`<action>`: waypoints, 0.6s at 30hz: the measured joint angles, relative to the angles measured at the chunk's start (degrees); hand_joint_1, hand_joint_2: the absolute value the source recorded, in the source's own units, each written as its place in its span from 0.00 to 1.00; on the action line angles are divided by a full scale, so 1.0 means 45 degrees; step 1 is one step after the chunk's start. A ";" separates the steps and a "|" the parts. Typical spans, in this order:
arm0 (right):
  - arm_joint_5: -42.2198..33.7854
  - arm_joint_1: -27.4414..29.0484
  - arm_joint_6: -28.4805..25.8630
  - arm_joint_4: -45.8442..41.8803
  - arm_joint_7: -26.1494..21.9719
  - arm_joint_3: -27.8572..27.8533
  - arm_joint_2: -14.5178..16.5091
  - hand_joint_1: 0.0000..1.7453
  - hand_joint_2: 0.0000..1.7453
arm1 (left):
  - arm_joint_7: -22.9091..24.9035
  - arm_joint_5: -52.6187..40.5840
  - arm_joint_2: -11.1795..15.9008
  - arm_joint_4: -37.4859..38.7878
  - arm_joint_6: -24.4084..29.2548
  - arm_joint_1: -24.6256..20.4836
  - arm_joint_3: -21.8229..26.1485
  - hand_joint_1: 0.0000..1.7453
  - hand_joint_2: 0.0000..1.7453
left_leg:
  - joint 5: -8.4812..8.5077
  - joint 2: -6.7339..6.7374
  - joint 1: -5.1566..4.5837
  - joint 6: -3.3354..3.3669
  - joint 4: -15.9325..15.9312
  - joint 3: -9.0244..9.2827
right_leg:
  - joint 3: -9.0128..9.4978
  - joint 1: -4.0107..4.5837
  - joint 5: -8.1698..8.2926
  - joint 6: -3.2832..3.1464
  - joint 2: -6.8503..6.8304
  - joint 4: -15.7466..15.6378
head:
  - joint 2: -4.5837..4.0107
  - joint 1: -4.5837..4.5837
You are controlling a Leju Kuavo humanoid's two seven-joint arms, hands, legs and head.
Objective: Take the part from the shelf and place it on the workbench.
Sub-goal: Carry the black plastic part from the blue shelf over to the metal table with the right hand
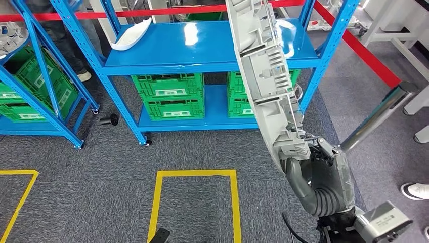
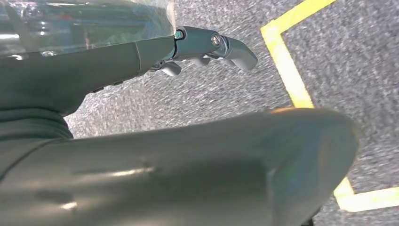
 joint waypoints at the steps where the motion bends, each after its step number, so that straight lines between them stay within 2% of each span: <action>1: 0.0015 0.0007 -0.0018 0.0000 0.0001 0.0001 -0.0001 1.00 1.00 | -0.0022 -0.0004 -0.0001 0.0000 0.0000 0.0006 -0.0001 0.00 1.00 | -0.0630 0.0000 0.0029 -0.0057 0.0800 -0.0144 | -0.0163 0.0000 0.0135 -0.0022 0.0000 0.0010 | 0.0000 -0.0044; 2: 0.0021 0.0012 -0.0029 0.0000 0.0002 0.0002 -0.0001 1.00 1.00 | -0.0038 -0.0006 -0.0001 0.0000 0.0000 0.0005 -0.0002 0.00 1.00 | -0.1048 0.0000 0.0051 -0.0100 0.1568 -0.0233 | -0.0339 0.0007 0.0266 -0.0021 -0.0002 0.0030 | 0.0000 -0.0065; 3: 0.0022 0.0015 -0.0036 0.0000 0.0004 0.0004 -0.0001 1.00 1.00 | -0.0047 -0.0007 -0.0001 0.0000 0.0000 0.0002 -0.0004 0.00 1.00 | -0.1142 0.0000 0.0061 -0.0120 0.2074 -0.0181 | -0.0533 0.0013 0.0397 -0.0013 -0.0001 0.0063 | 0.0000 -0.0076; 4: 0.0022 0.0019 -0.0036 0.0000 0.0005 0.0006 -0.0001 1.00 1.00 | -0.0048 -0.0007 -0.0001 0.0000 0.0000 0.0001 -0.0004 0.00 1.00 | -0.0984 0.0000 0.0063 -0.0119 0.2236 0.0009 | -0.0732 0.0016 0.0519 0.0006 0.0001 0.0106 | 0.0000 -0.0088; 6: 0.0022 0.0025 -0.0036 0.0000 0.0007 0.0011 -0.0001 1.00 1.00 | -0.0050 -0.0007 -0.0001 0.0000 0.0000 0.0001 -0.0004 0.00 1.00 | -0.0540 -0.0001 0.0062 -0.0100 0.2067 0.0396 | -0.0992 0.0017 0.0667 0.0035 0.0005 0.0169 | 0.0000 -0.0111; 8: 0.0022 0.0026 -0.0036 0.0000 0.0007 0.0012 -0.0001 1.00 1.00 | -0.0050 -0.0007 -0.0001 0.0000 0.0000 0.0001 -0.0005 0.00 1.00 | -0.0407 -0.0001 0.0062 -0.0090 0.1915 0.0537 | -0.1046 0.0018 0.0698 0.0044 0.0007 0.0185 | 0.0000 -0.0116; 10: 0.0027 0.0050 -0.0039 -0.0002 0.0011 0.0009 -0.0001 1.00 1.00 | -0.0068 -0.0010 0.0005 0.0000 0.0000 -0.0032 -0.0006 0.00 1.00 | -0.0441 -0.0031 -0.0005 0.0096 0.0067 0.1789 | -0.1275 0.0021 0.0972 0.0201 0.0007 0.0235 | 0.0000 -0.0152; 12: 0.0040 0.0095 -0.0047 -0.0005 0.0015 0.0004 -0.0011 1.00 1.00 | -0.0090 -0.0012 0.0005 0.0001 0.0000 -0.0049 -0.0007 0.00 1.00 | -0.0304 -0.0026 -0.0062 0.0402 -0.1815 0.2865 | -0.1540 0.0012 0.1342 0.0474 0.0021 0.0209 | 0.0000 -0.0192; 13: 0.0052 0.0113 -0.0056 -0.0006 0.0015 0.0002 -0.0021 1.00 1.00 | -0.0097 -0.0013 0.0001 0.0002 0.0003 -0.0048 -0.0009 0.00 1.00 | -0.0124 -0.0002 -0.0061 0.0521 -0.1868 0.2714 | -0.1634 -0.0005 0.1229 0.0570 0.0031 0.0260 | 0.0000 -0.0175; 14: 0.0074 0.0126 -0.0069 -0.0007 0.0013 0.0000 -0.0030 1.00 1.00 | -0.0104 -0.0018 -0.0002 0.0004 0.0009 -0.0050 -0.0009 0.00 1.00 | 0.0070 0.0025 -0.0037 0.0611 -0.1921 0.2556 | -0.1774 -0.0007 0.0807 0.0623 0.0045 0.0567 | 0.0000 -0.0134; 16: 0.0158 0.0169 -0.0097 -0.0010 0.0013 0.0002 -0.0041 1.00 1.00 | -0.0130 -0.0035 -0.0017 0.0005 0.0021 -0.0058 -0.0010 0.00 1.00 | 0.0401 0.0048 -0.0044 0.0730 -0.1924 0.2188 | -0.2166 -0.0020 -0.0512 0.0685 0.0055 0.1977 | 0.0000 -0.0017; 17: 0.0217 0.0211 -0.0110 -0.0010 0.0019 0.0009 -0.0046 1.00 1.00 | -0.0142 -0.0049 -0.0028 0.0005 0.0024 -0.0046 -0.0012 0.00 1.00 | 0.0553 0.0054 -0.0064 0.0757 -0.1897 0.1985 | -0.2319 -0.0025 -0.1004 0.0711 0.0055 0.2853 | 0.0000 0.0026; 18: 0.0278 0.0270 -0.0126 -0.0010 0.0032 0.0015 -0.0053 1.00 1.00 | -0.0154 -0.0064 -0.0038 0.0005 0.0027 -0.0030 -0.0016 0.00 1.00 | 0.0690 0.0058 -0.0087 0.0766 -0.1866 0.1783 | -0.2364 -0.0024 -0.1193 0.0729 0.0055 0.3527 | 0.0000 0.0050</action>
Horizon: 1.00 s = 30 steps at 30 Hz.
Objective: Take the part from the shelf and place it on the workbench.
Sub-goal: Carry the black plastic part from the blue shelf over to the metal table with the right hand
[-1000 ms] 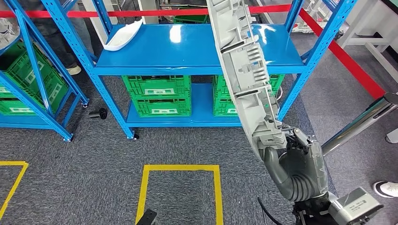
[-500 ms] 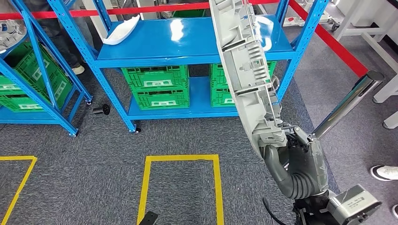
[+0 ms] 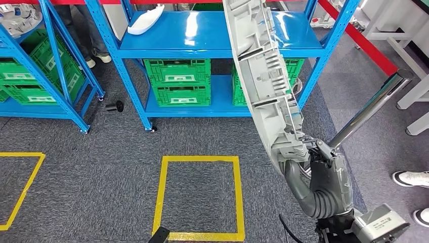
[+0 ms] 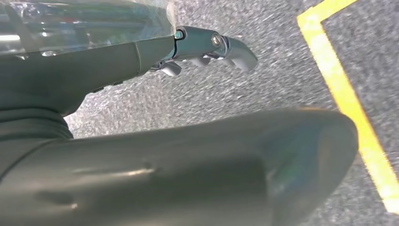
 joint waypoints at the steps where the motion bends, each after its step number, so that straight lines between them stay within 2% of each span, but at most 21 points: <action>1: 0.0059 0.0063 -0.0024 -0.0002 0.0015 0.0005 -0.0008 1.00 1.00 | -0.0010 -0.0021 -0.0007 0.0000 0.0004 0.0014 -0.0006 0.00 1.00 | 0.0129 0.0002 -0.0020 0.0001 0.0042 -0.0209 | 0.0116 0.0003 0.0106 0.0001 0.0000 0.0312 | 0.0000 0.0015; 2: 0.0111 0.0121 -0.0056 -0.0012 0.0033 0.0006 -0.0018 1.00 1.00 | -0.0013 -0.0046 -0.0009 0.0000 0.0006 0.0023 -0.0013 0.00 1.00 | 0.0251 0.0001 -0.0040 -0.0005 0.0099 -0.0424 | 0.0445 0.0007 0.0412 -0.0027 -0.0001 0.0155 | 0.0000 0.0025; 4: 0.0213 0.0210 -0.0125 -0.0078 0.0061 0.0001 -0.0042 1.00 1.00 | -0.0017 -0.0115 -0.0030 0.0000 0.0024 0.0027 -0.0032 0.00 1.00 | 0.0459 -0.0007 -0.0079 -0.0039 0.0263 -0.0820 | 0.1746 0.0060 0.0866 -0.0190 -0.0010 -0.1388 | 0.0000 0.0038; 6: 0.0311 0.0307 -0.0166 -0.0198 0.0073 -0.0010 -0.0072 1.00 1.00 | -0.0017 -0.0183 -0.0066 0.0000 0.0052 0.0028 -0.0058 0.00 1.00 | 0.0656 -0.0012 -0.0114 -0.0125 0.0400 -0.1080 | 0.2983 0.0144 0.0712 -0.0343 -0.0035 -0.3192 | 0.0000 0.0029; 8: 0.0389 0.0417 -0.0194 -0.0311 0.0070 -0.0022 -0.0100 1.00 1.00 | -0.0006 -0.0217 -0.0083 0.0000 0.0068 0.0033 -0.0110 0.00 1.00 | 0.0881 -0.0006 -0.0098 -0.0262 0.0426 -0.1210 | 0.3259 0.0217 0.0608 -0.0414 -0.0042 -0.3838 | 0.0000 0.0017; 10: 0.0427 0.0506 -0.0213 -0.0387 0.0068 -0.0044 -0.0125 1.00 1.00 | 0.0022 -0.0220 -0.0078 0.0007 0.0075 0.0048 -0.0195 0.00 1.00 | 0.0792 -0.0023 -0.0053 -0.0426 0.0525 -0.1340 | 0.3055 0.0184 0.0860 -0.0545 -0.0058 -0.3841 | 0.0000 0.0047; 11: 0.0431 0.0535 -0.0208 -0.0410 0.0069 -0.0064 -0.0133 1.00 1.00 | 0.0034 -0.0210 -0.0075 0.0011 0.0078 0.0063 -0.0234 0.00 1.00 | 0.0421 -0.0038 -0.0030 -0.0522 0.0792 -0.1448 | 0.2934 0.0148 0.1009 -0.0630 -0.0073 -0.3854 | 0.0000 0.0035; 12: 0.0430 0.0547 -0.0186 -0.0424 0.0072 -0.0087 -0.0136 1.00 1.00 | 0.0040 -0.0193 -0.0070 0.0015 0.0080 0.0076 -0.0259 0.00 1.00 | -0.0182 -0.0052 0.0006 -0.0619 0.1326 -0.1621 | 0.2789 0.0109 0.1158 -0.0687 -0.0088 -0.3862 | 0.0000 0.0020; 14: 0.0410 0.0543 -0.0108 -0.0428 0.0095 -0.0130 -0.0138 1.00 1.00 | 0.0039 -0.0145 -0.0064 0.0015 0.0080 0.0081 -0.0274 0.00 1.00 | -0.1419 -0.0059 0.0095 -0.0794 0.2926 -0.1973 | 0.2430 0.0098 0.1433 -0.0730 -0.0089 -0.3823 | 0.0000 -0.0051; 15: 0.0393 0.0531 -0.0057 -0.0424 0.0112 -0.0146 -0.0137 1.00 1.00 | 0.0038 -0.0123 -0.0061 0.0015 0.0079 0.0069 -0.0277 0.00 1.00 | -0.1709 -0.0058 0.0133 -0.0855 0.3633 -0.2044 | 0.2224 0.0091 0.1571 -0.0715 -0.0087 -0.3786 | 0.0000 -0.0063; 16: 0.0373 0.0516 -0.0011 -0.0421 0.0130 -0.0163 -0.0136 1.00 1.00 | 0.0037 -0.0102 -0.0057 0.0015 0.0077 0.0053 -0.0278 0.00 1.00 | -0.1667 -0.0058 0.0162 -0.0898 0.3992 -0.1927 | 0.2000 0.0077 0.1699 -0.0685 -0.0085 -0.3730 | 0.0000 -0.0069; 17: 0.0350 0.0498 0.0029 -0.0419 0.0143 -0.0177 -0.0134 1.00 1.00 | 0.0037 -0.0083 -0.0056 0.0015 0.0074 0.0037 -0.0279 0.00 1.00 | -0.1390 -0.0058 0.0183 -0.0925 0.3932 -0.1623 | 0.1769 0.0057 0.1816 -0.0643 -0.0084 -0.3658 | 0.0000 -0.0075; 19: 0.0321 0.0476 0.0080 -0.0418 0.0158 -0.0199 -0.0132 1.00 1.00 | 0.0035 -0.0047 -0.0053 0.0015 0.0070 0.0001 -0.0279 0.00 1.00 | -0.0819 -0.0067 0.0215 -0.0934 0.2645 -0.0487 | 0.1354 0.0012 0.2003 -0.0529 -0.0082 -0.3472 | 0.0000 -0.0102; 21: 0.0308 0.0448 0.0096 -0.0418 0.0166 -0.0217 -0.0132 1.00 1.00 | 0.0032 -0.0024 -0.0051 0.0015 0.0068 -0.0042 -0.0279 0.00 1.00 | -0.0931 -0.0105 0.0190 -0.0838 0.0945 0.0672 | 0.1068 0.0010 0.2177 -0.0384 -0.0089 -0.3302 | 0.0000 -0.0151; 22: 0.0307 0.0428 0.0102 -0.0416 0.0170 -0.0225 -0.0132 1.00 1.00 | 0.0028 -0.0017 -0.0051 0.0015 0.0067 -0.0058 -0.0279 0.00 1.00 | -0.1088 -0.0124 0.0157 -0.0751 0.0453 0.0949 | 0.0983 0.0009 0.2281 -0.0305 -0.0094 -0.3268 | 0.0000 -0.0170; 24: 0.0307 0.0388 0.0119 -0.0414 0.0172 -0.0231 -0.0132 1.00 1.00 | 0.0028 -0.0001 -0.0053 0.0015 0.0062 -0.0055 -0.0282 0.00 1.00 | -0.1066 -0.0123 0.0114 -0.0512 0.0220 0.0926 | 0.0895 -0.0017 0.2477 -0.0139 -0.0095 -0.3301 | 0.0000 -0.0175; 25: 0.0307 0.0373 0.0126 -0.0413 0.0171 -0.0233 -0.0132 1.00 1.00 | 0.0030 0.0008 -0.0053 0.0015 0.0062 -0.0050 -0.0282 0.00 1.00 | -0.0948 -0.0099 0.0116 -0.0398 0.0207 0.0833 | 0.0841 -0.0039 0.2404 -0.0063 -0.0079 -0.3276 | 0.0000 -0.0166; 26: 0.0306 0.0358 0.0129 -0.0413 0.0170 -0.0237 -0.0132 1.00 1.00 | 0.0033 0.0017 -0.0053 0.0015 0.0061 -0.0052 -0.0283 0.00 1.00 | -0.0812 -0.0074 0.0126 -0.0281 0.0186 0.0725 | 0.0744 -0.0052 0.2097 -0.0001 -0.0063 -0.3074 | 0.0000 -0.0124; 27: 0.0305 0.0343 0.0129 -0.0413 0.0169 -0.0240 -0.0131 1.00 1.00 | 0.0033 0.0022 -0.0053 0.0015 0.0061 -0.0060 -0.0283 0.00 1.00 | -0.0665 -0.0050 0.0136 -0.0183 0.0167 0.0587 | 0.0584 -0.0062 0.1564 0.0039 -0.0047 -0.2611 | 0.0000 -0.0072; 29: 0.0299 0.0323 0.0129 -0.0412 0.0169 -0.0245 -0.0130 1.00 1.00 | 0.0049 0.0023 -0.0055 0.0015 0.0055 -0.0075 -0.0284 0.00 1.00 | -0.0399 -0.0037 0.0079 -0.0072 0.0197 0.0269 | 0.0191 -0.0065 0.0322 0.0072 -0.0033 -0.1050 | 0.0000 0.0035; 30: 0.0288 0.0320 0.0129 -0.0410 0.0174 -0.0245 -0.0130 1.00 1.00 | 0.0080 0.0023 -0.0056 0.0016 0.0050 -0.0074 -0.0284 0.00 1.00 | -0.0277 -0.0037 0.0048 -0.0052 0.0227 0.0085 | 0.0066 -0.0065 -0.0015 0.0074 -0.0031 -0.0289 | 0.0000 0.0057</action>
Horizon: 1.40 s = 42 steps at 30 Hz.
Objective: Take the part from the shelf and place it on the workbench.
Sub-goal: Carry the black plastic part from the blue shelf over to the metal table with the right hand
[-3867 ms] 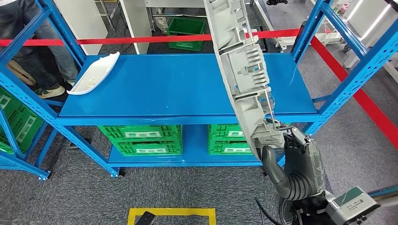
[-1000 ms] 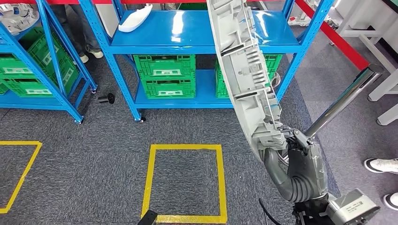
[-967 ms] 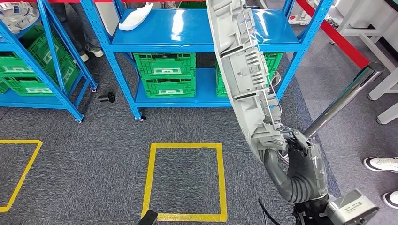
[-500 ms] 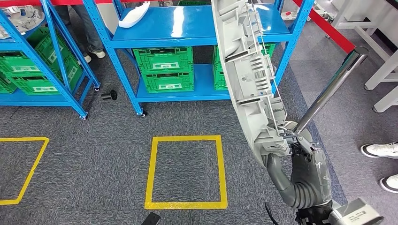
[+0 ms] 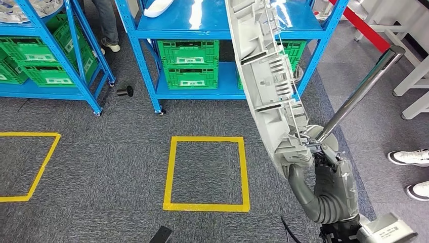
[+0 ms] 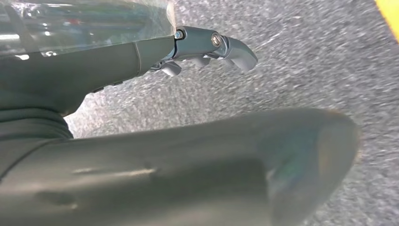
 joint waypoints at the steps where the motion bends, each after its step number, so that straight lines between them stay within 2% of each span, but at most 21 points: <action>1: -0.0017 -0.0001 0.0001 0.0001 0.0009 0.0000 -0.0001 1.00 1.00 | 0.0047 0.0000 0.0001 0.0000 -0.0004 -0.0001 0.0000 0.00 1.00 | 0.0112 0.0000 -0.0028 0.0009 0.0041 -0.0191 | 0.0010 0.0003 -0.0042 -0.0010 0.0001 0.0470 | 0.0000 0.0011; 2: -0.0036 -0.0007 0.0002 0.0004 0.0021 0.0000 -0.0002 1.00 1.00 | 0.0106 0.0000 0.0002 0.0000 -0.0006 -0.0006 0.0000 0.00 1.00 | 0.0216 -0.0001 -0.0053 0.0009 0.0097 -0.0389 | 0.0231 0.0011 0.0186 -0.0044 0.0000 0.0495 | 0.0000 0.0019; 4: -0.0074 -0.0042 0.0009 0.0004 0.0041 0.0000 -0.0002 1.00 1.00 | 0.0209 0.0000 0.0004 -0.0002 0.0000 -0.0026 0.0000 0.00 1.00 | 0.0403 -0.0006 -0.0091 -0.0020 0.0222 -0.0748 | 0.1252 0.0064 0.0816 -0.0193 0.0000 -0.0686 | 0.0000 0.0030; 6: -0.0091 -0.0114 0.0017 0.0002 0.0056 -0.0005 -0.0002 1.00 1.00 | 0.0256 0.0001 -0.0007 -0.0005 0.0010 -0.0050 0.0000 0.00 1.00 | 0.0577 -0.0010 -0.0132 -0.0117 0.0321 -0.1019 | 0.2408 0.0159 0.0891 -0.0378 -0.0009 -0.2441 | 0.0000 0.0029; 8: -0.0092 -0.0179 0.0029 0.0004 0.0064 -0.0012 -0.0002 1.00 1.00 | 0.0263 0.0001 -0.0013 -0.0006 0.0017 -0.0067 -0.0002 0.00 1.00 | 0.0790 0.0002 -0.0115 -0.0262 0.0339 -0.1198 | 0.2794 0.0254 0.0751 -0.0473 -0.0011 -0.3283 | 0.0000 0.0012; 11: -0.0101 -0.0234 0.0041 0.0007 0.0070 -0.0022 0.0002 1.00 1.00 | 0.0269 0.0004 0.0000 -0.0006 0.0021 -0.0044 -0.0011 0.00 1.00 | 0.0651 -0.0014 -0.0058 -0.0504 0.0492 -0.1418 | 0.2575 0.0233 0.1051 -0.0628 -0.0062 -0.3445 | 0.0000 0.0012; 15: -0.0136 -0.0256 0.0062 0.0018 0.0079 -0.0026 0.0013 1.00 1.00 | 0.0306 0.0005 0.0007 -0.0006 0.0028 -0.0036 -0.0015 0.00 1.00 | -0.1419 -0.0033 0.0055 -0.0804 0.3096 -0.1968 | 0.2121 0.0180 0.1428 -0.0761 -0.0107 -0.3364 | 0.0000 -0.0089; 17: -0.0141 -0.0256 0.0072 0.0044 0.0079 -0.0025 0.0016 1.00 1.00 | 0.0323 0.0005 0.0015 -0.0006 0.0030 -0.0041 -0.0015 0.00 1.00 | -0.1456 -0.0033 0.0084 -0.0860 0.3710 -0.1754 | 0.1779 0.0176 0.1567 -0.0745 -0.0100 -0.3198 | 0.0000 -0.0114; 19: -0.0152 -0.0255 0.0081 0.0063 0.0079 -0.0025 0.0017 1.00 1.00 | 0.0335 0.0005 0.0023 -0.0006 0.0032 -0.0053 -0.0015 0.00 1.00 | -0.0835 -0.0035 0.0093 -0.0823 0.2630 -0.0805 | 0.1431 0.0170 0.1682 -0.0694 -0.0077 -0.2997 | 0.0000 -0.0153; 21: -0.0161 -0.0256 0.0089 0.0066 0.0081 -0.0029 0.0017 1.00 1.00 | 0.0335 0.0004 0.0030 -0.0006 0.0033 -0.0096 -0.0015 0.00 1.00 | -0.0680 -0.0052 0.0058 -0.0705 0.1048 0.0233 | 0.1173 0.0193 0.1808 -0.0589 -0.0063 -0.2852 | 0.0000 -0.0181; 23: -0.0166 -0.0268 0.0092 0.0067 0.0084 -0.0033 0.0017 1.00 1.00 | 0.0336 0.0004 0.0034 -0.0006 0.0033 -0.0138 -0.0015 0.00 1.00 | -0.0813 -0.0071 -0.0006 -0.0559 0.0328 0.0587 | 0.1020 0.0198 0.2005 -0.0442 -0.0071 -0.2831 | 0.0000 -0.0192; 25: -0.0167 -0.0275 0.0092 0.0073 0.0084 -0.0040 0.0016 1.00 1.00 | 0.0337 0.0006 0.0034 -0.0006 0.0034 -0.0134 -0.0015 0.00 1.00 | -0.0648 -0.0062 -0.0002 -0.0380 0.0179 0.0490 | 0.0912 0.0176 0.2151 -0.0302 -0.0057 -0.2856 | 0.0000 -0.0185; 27: -0.0169 -0.0282 0.0091 0.0086 0.0084 -0.0055 0.0013 1.00 1.00 | 0.0339 0.0011 0.0036 -0.0006 0.0033 -0.0133 -0.0015 0.00 1.00 | -0.0398 -0.0029 0.0047 -0.0185 0.0083 0.0287 | 0.0681 0.0170 0.1629 -0.0191 -0.0010 -0.2458 | 0.0000 -0.0126; 30: -0.0170 -0.0284 0.0091 0.0117 0.0084 -0.0058 0.0016 1.00 1.00 | 0.0340 0.0010 0.0029 -0.0006 0.0028 -0.0156 -0.0018 0.00 1.00 | -0.0080 -0.0007 0.0040 -0.0071 0.0135 -0.0176 | 0.0134 0.0143 -0.0034 -0.0098 0.0020 -0.0359 | 0.0000 -0.0008; 31: -0.0170 -0.0279 0.0092 0.0135 0.0086 -0.0057 0.0017 1.00 1.00 | 0.0341 0.0010 0.0028 -0.0006 0.0029 -0.0157 -0.0019 0.00 1.00 | 0.0014 -0.0006 0.0023 -0.0078 0.0179 -0.0340 | 0.0072 0.0138 -0.0228 -0.0088 0.0019 0.0278 | 0.0000 0.0011; 33: -0.0170 -0.0280 0.0092 0.0181 0.0089 -0.0058 0.0017 1.00 1.00 | 0.0342 0.0007 0.0033 -0.0006 0.0030 -0.0161 -0.0018 0.00 1.00 | 0.0187 -0.0004 0.0001 -0.0097 0.0300 -0.0694 | 0.0420 0.0140 0.0237 -0.0108 0.0019 0.0499 | 0.0000 0.0032; 35: -0.0170 -0.0289 0.0092 0.0209 0.0090 -0.0058 0.0017 1.00 1.00 | 0.0322 -0.0034 0.0030 -0.0006 0.0032 -0.0167 -0.0018 0.00 1.00 | 0.0315 -0.0010 -0.0012 -0.0163 0.0446 -0.1030 | 0.1465 0.0149 0.0825 -0.0185 0.0017 -0.0813 | 0.0000 0.0039; 37: -0.0177 -0.0301 0.0092 0.0211 0.0098 -0.0059 0.0017 1.00 1.00 | 0.0254 -0.0138 0.0024 -0.0006 0.0035 -0.0173 -0.0022 0.00 1.00 | 0.0454 -0.0021 -0.0043 -0.0276 0.0547 -0.1233 | 0.2548 0.0190 0.0661 -0.0286 0.0020 -0.2491 | 0.0000 0.0034; 38: -0.0183 -0.0312 0.0092 0.0213 0.0104 -0.0059 0.0017 1.00 1.00 | 0.0213 -0.0187 0.0022 -0.0006 0.0036 -0.0179 -0.0024 0.00 1.00 | 0.0547 -0.0023 -0.0049 -0.0350 0.0558 -0.1294 | 0.2800 0.0226 0.0480 -0.0342 0.0021 -0.2968 | 0.0000 0.0033; 40: -0.0199 -0.0322 0.0089 0.0216 0.0113 -0.0061 0.0015 1.00 1.00 | 0.0172 -0.0237 0.0024 -0.0006 0.0039 -0.0180 -0.0030 0.00 1.00 | 0.0692 -0.0026 -0.0027 -0.0493 0.0557 -0.1376 | 0.2812 0.0242 0.0499 -0.0488 0.0004 -0.3199 | 0.0000 0.0035; 42: -0.0209 -0.0328 0.0082 0.0216 0.0113 -0.0063 0.0019 1.00 1.00 | 0.0165 -0.0253 0.0028 -0.0006 0.0058 -0.0164 -0.0038 0.00 1.00 | 0.0357 -0.0032 -0.0001 -0.0640 0.0862 -0.1551 | 0.2709 0.0201 0.0667 -0.0653 -0.0019 -0.3233 | 0.0000 -0.0006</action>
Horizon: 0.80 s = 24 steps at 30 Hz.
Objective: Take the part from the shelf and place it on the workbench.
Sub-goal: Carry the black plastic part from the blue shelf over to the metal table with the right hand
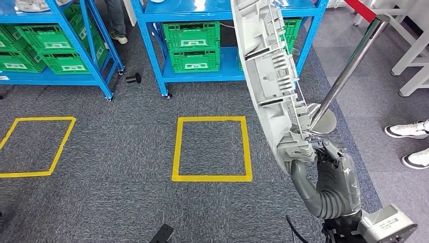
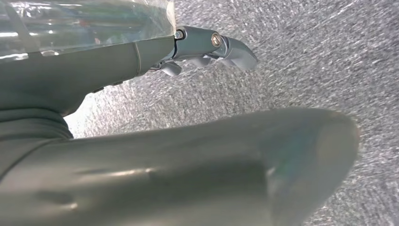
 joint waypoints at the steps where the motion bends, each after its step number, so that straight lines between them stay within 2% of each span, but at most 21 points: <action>1: -0.0005 -0.0004 -0.0002 0.0000 0.0001 0.0001 0.0005 1.00 1.00 | 0.0000 -0.0009 0.0002 0.0000 0.0011 0.0003 -0.0002 0.00 1.00 | -0.0426 -0.0002 0.0017 -0.0066 0.0488 -0.0161 | -0.0043 -0.0025 0.0076 -0.0065 -0.0014 -0.0018 | 0.0000 -0.0041; 3: -0.0013 -0.0007 -0.0004 0.0002 0.0004 0.0004 0.0012 1.00 1.00 | 0.0000 -0.0024 0.0001 0.0000 0.0025 -0.0001 -0.0008 0.00 1.00 | -0.1401 -0.0003 0.0046 -0.0169 0.2073 -0.0584 | -0.0156 -0.0001 0.0179 -0.0139 -0.0020 0.0005 | 0.0000 -0.0129; 4: -0.0017 -0.0003 -0.0004 0.0005 0.0005 0.0006 0.0012 1.00 1.00 | 0.0000 -0.0035 0.0001 0.0000 0.0030 -0.0001 -0.0011 0.00 1.00 | -0.1678 -0.0003 0.0057 -0.0189 0.2754 -0.0724 | -0.0223 0.0017 0.0217 -0.0153 -0.0021 0.0032 | 0.0000 -0.0146; 5: -0.0019 0.0000 -0.0004 0.0007 0.0005 0.0007 0.0012 1.00 1.00 | 0.0000 -0.0051 0.0001 0.0000 0.0037 -0.0001 -0.0016 0.00 1.00 | -0.1724 -0.0004 0.0057 -0.0180 0.3087 -0.0714 | -0.0293 0.0041 0.0248 -0.0162 -0.0017 0.0070 | 0.0000 -0.0156; 6: -0.0026 0.0004 -0.0004 0.0008 0.0005 0.0008 0.0012 1.00 1.00 | 0.0000 -0.0072 0.0002 0.0000 0.0045 -0.0001 -0.0021 0.00 1.00 | -0.1535 -0.0005 0.0049 -0.0136 0.2928 -0.0491 | -0.0360 0.0070 0.0267 -0.0166 -0.0011 0.0116 | 0.0000 -0.0169; 7: -0.0032 0.0006 -0.0004 0.0010 0.0005 0.0010 0.0012 1.00 1.00 | 0.0000 -0.0091 0.0004 0.0000 0.0050 -0.0005 -0.0027 0.00 1.00 | -0.1195 -0.0008 0.0026 -0.0049 0.2335 -0.0072 | -0.0414 0.0104 0.0278 -0.0167 -0.0003 0.0163 | 0.0000 -0.0186; 9: -0.0045 -0.0001 -0.0004 0.0011 0.0005 0.0009 0.0016 1.00 1.00 | 0.0000 -0.0123 0.0028 0.0001 0.0057 -0.0029 -0.0039 0.00 1.00 | -0.0690 -0.0010 -0.0068 0.0241 0.0752 0.0914 | -0.0500 0.0156 0.0292 -0.0152 0.0005 0.0234 | 0.0000 -0.0187; 10: -0.0049 -0.0011 -0.0004 0.0013 0.0005 0.0007 0.0021 1.00 1.00 | 0.0001 -0.0131 0.0039 0.0002 0.0060 -0.0045 -0.0047 0.00 1.00 | -0.0591 -0.0008 -0.0126 0.0355 0.0163 0.1257 | -0.0542 0.0160 0.0315 -0.0113 0.0000 0.0255 | 0.0000 -0.0177; 11: -0.0052 -0.0021 -0.0004 0.0016 0.0005 0.0007 0.0029 1.00 1.00 | 0.0001 -0.0138 0.0050 0.0002 0.0061 -0.0055 -0.0057 0.00 1.00 | -0.0592 -0.0004 -0.0178 0.0441 -0.0145 0.1421 | -0.0587 0.0143 0.0353 -0.0054 -0.0008 0.0260 | 0.0000 -0.0171; 13: -0.0062 -0.0027 0.0000 0.0019 -0.0010 0.0004 0.0041 1.00 1.00 | -0.0005 -0.0146 0.0041 0.0001 0.0041 -0.0051 -0.0076 0.00 1.00 | -0.0513 0.0002 -0.0203 0.0530 -0.0410 0.1490 | -0.0654 0.0113 0.0422 0.0087 -0.0018 0.0240 | 0.0000 -0.0191; 15: -0.0068 -0.0015 0.0022 0.0019 -0.0091 -0.0003 0.0042 1.00 1.00 | -0.0035 -0.0157 0.0043 0.0000 0.0002 -0.0049 -0.0086 0.00 1.00 | -0.0417 0.0001 -0.0104 0.0617 -0.0741 0.1548 | -0.0840 0.0108 0.0194 0.0216 0.0019 0.0470 | 0.0000 -0.0170; 16: -0.0061 -0.0009 0.0044 0.0019 -0.0167 -0.0006 0.0040 1.00 1.00 | -0.0053 -0.0165 0.0044 -0.0001 -0.0015 -0.0053 -0.0089 0.00 1.00 | -0.0378 0.0000 -0.0036 0.0640 -0.0898 0.1564 | -0.1074 0.0096 -0.0103 0.0283 0.0044 0.0909 | 0.0000 -0.0129; 18: -0.0025 0.0032 0.0090 0.0022 -0.0311 -0.0001 0.0040 1.00 1.00 | -0.0072 -0.0180 0.0051 0.0000 -0.0034 -0.0049 -0.0095 0.00 1.00 | -0.0340 -0.0001 0.0009 0.0646 -0.0918 0.1473 | -0.1812 -0.0013 -0.0848 0.0438 0.0073 0.2441 | 0.0000 -0.0034; 19: -0.0006 0.0062 0.0102 0.0023 -0.0358 0.0000 0.0039 1.00 1.00 | -0.0072 -0.0182 0.0047 0.0000 -0.0041 -0.0039 -0.0104 0.00 1.00 | -0.0338 0.0001 0.0028 0.0631 -0.0878 0.1428 | -0.2154 -0.0076 -0.1068 0.0518 0.0076 0.3172 | 0.0000 -0.0013; 20: 0.0006 0.0089 0.0108 0.0025 -0.0379 0.0001 0.0039 1.00 1.00 | -0.0072 -0.0182 0.0044 0.0000 -0.0049 -0.0028 -0.0119 0.00 1.00 | -0.0341 0.0003 0.0048 0.0618 -0.0836 0.1396 | -0.2367 -0.0132 -0.1128 0.0589 0.0075 0.3635 | 0.0000 -0.0003; 21: 0.0012 0.0103 0.0108 0.0027 -0.0389 0.0001 0.0038 1.00 1.00 | -0.0073 -0.0182 0.0041 0.0000 -0.0055 -0.0020 -0.0134 0.00 1.00 | -0.0346 0.0004 0.0066 0.0604 -0.0800 0.1373 | -0.2457 -0.0172 -0.1079 0.0640 0.0073 0.3828 | 0.0000 0.0001; 22: 0.0017 0.0109 0.0108 0.0028 -0.0387 0.0000 0.0036 1.00 1.00 | -0.0073 -0.0182 0.0040 0.0000 -0.0056 -0.0019 -0.0153 0.00 1.00 | -0.0362 0.0004 0.0097 0.0570 -0.0751 0.1356 | -0.2321 -0.0213 -0.0802 0.0689 0.0069 0.3551 | 0.0000 0.0011; 24: 0.0023 0.0111 0.0114 0.0030 -0.0385 0.0000 0.0034 1.00 1.00 | -0.0073 -0.0184 0.0039 0.0000 -0.0057 -0.0022 -0.0186 0.00 1.00 | -0.0434 -0.0003 0.0162 0.0445 -0.0604 0.1321 | -0.1645 -0.0296 -0.0043 0.0783 0.0046 0.2170 | 0.0000 0.0035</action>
